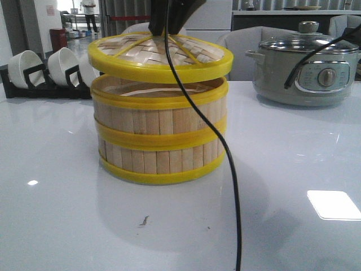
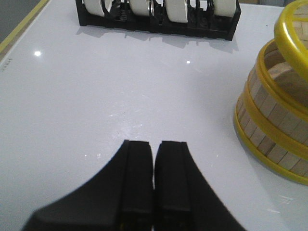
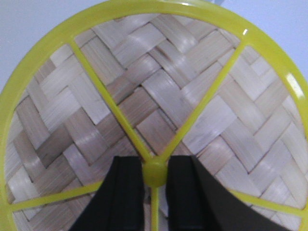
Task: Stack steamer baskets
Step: 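Lower the lid onto the top basket and open the right gripper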
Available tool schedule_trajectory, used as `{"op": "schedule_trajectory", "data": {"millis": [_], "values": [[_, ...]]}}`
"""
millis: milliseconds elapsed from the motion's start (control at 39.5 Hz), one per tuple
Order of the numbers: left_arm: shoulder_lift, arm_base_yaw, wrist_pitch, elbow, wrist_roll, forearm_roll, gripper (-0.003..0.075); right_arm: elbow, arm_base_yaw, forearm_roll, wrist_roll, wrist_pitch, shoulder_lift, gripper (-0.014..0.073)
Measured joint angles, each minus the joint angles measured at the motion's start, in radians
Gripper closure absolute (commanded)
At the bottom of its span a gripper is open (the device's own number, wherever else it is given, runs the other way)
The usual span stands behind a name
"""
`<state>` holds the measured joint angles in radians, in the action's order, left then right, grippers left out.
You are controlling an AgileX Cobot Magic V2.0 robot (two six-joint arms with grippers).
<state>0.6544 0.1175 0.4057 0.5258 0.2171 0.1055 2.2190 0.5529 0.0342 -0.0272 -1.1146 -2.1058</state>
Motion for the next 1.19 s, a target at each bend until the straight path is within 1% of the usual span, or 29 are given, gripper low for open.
{"op": "schedule_trajectory", "data": {"millis": [354, 1190], "values": [[0.000, 0.000, 0.000, 0.000, 0.000, 0.000, 0.0637, 0.004, 0.002, 0.000, 0.000, -0.006, -0.036, 0.0546], [0.000, 0.000, 0.000, 0.000, 0.000, 0.000, 0.0637, 0.004, 0.002, 0.002, 0.000, -0.001, -0.045, 0.0546]]}}
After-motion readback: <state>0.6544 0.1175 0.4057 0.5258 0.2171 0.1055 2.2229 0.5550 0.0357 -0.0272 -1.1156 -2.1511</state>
